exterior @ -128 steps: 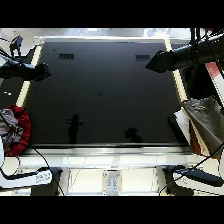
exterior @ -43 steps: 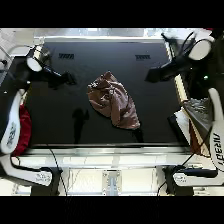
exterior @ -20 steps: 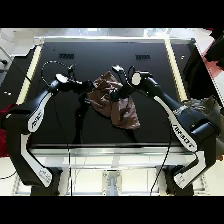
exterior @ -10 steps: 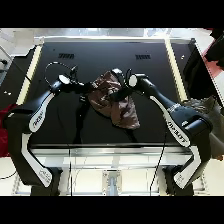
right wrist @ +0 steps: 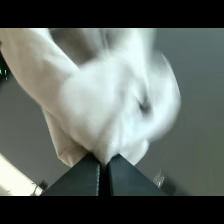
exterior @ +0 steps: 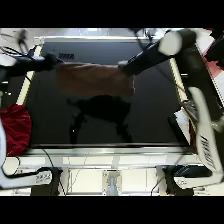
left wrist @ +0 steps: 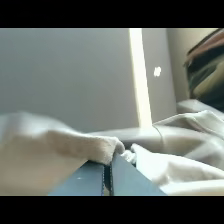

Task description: Fold the shirts.

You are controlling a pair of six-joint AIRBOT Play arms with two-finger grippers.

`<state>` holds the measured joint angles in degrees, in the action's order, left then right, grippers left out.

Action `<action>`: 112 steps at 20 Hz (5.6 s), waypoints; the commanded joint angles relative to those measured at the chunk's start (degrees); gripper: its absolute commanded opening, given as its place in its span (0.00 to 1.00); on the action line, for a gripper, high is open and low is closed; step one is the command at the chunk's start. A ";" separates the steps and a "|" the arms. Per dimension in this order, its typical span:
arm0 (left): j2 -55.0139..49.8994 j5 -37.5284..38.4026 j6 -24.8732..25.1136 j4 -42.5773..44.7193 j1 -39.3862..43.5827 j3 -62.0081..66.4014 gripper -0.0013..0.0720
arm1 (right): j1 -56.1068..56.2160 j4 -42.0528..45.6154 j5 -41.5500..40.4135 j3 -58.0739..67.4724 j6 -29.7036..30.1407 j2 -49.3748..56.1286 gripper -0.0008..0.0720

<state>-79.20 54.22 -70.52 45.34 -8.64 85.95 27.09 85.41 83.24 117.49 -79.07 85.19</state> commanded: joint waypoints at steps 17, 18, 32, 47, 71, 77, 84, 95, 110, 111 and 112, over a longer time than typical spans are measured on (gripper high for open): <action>-5.77 9.01 -0.74 13.09 6.86 -0.02 0.96 | -3.67 -1.46 -9.90 -16.22 -9.84 2.40 0.83; -8.17 7.63 -1.53 10.27 6.32 -0.02 0.96 | -3.65 0.35 -10.27 -16.22 -9.81 4.07 0.83; 4.26 15.19 0.57 -2.12 -12.63 -15.98 0.96 | -19.41 7.58 2.56 -16.37 -6.29 -6.05 0.72; 8.52 -16.50 21.79 -30.18 39.89 -42.01 0.98 | -22.12 7.61 -6.67 -56.72 -7.17 -23.52 0.71; -12.76 5.18 -17.22 64.35 67.65 -13.86 0.99 | -22.12 6.34 -18.25 -56.74 -4.98 -23.34 0.71; -13.16 -1.55 -28.59 61.51 68.54 -9.57 0.99 | -22.12 6.14 -18.34 -56.89 -3.89 -23.21 0.71; -17.81 -0.15 -29.81 52.26 68.87 -9.44 0.98 | -23.32 0.94 -24.55 -70.95 -10.86 -23.02 0.71; -22.25 3.93 -32.39 61.44 65.90 -9.44 0.71 | -25.31 -18.88 -38.10 -78.20 -11.96 -22.99 0.71; -4.90 3.52 -35.39 68.61 63.67 -9.38 0.03 | -25.27 -39.78 -41.09 -81.11 -8.28 -17.33 0.54; -5.05 3.50 -35.39 68.43 63.67 -9.38 0.03 | -25.24 -44.94 -41.09 -81.11 -5.25 -14.88 0.54; -5.16 3.50 -35.39 68.41 63.67 -9.38 0.03 | -25.24 -49.59 -41.00 -81.11 -2.82 -12.66 0.54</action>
<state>-85.34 57.87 -105.67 113.73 55.31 76.53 1.80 50.02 43.07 36.82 -87.81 67.70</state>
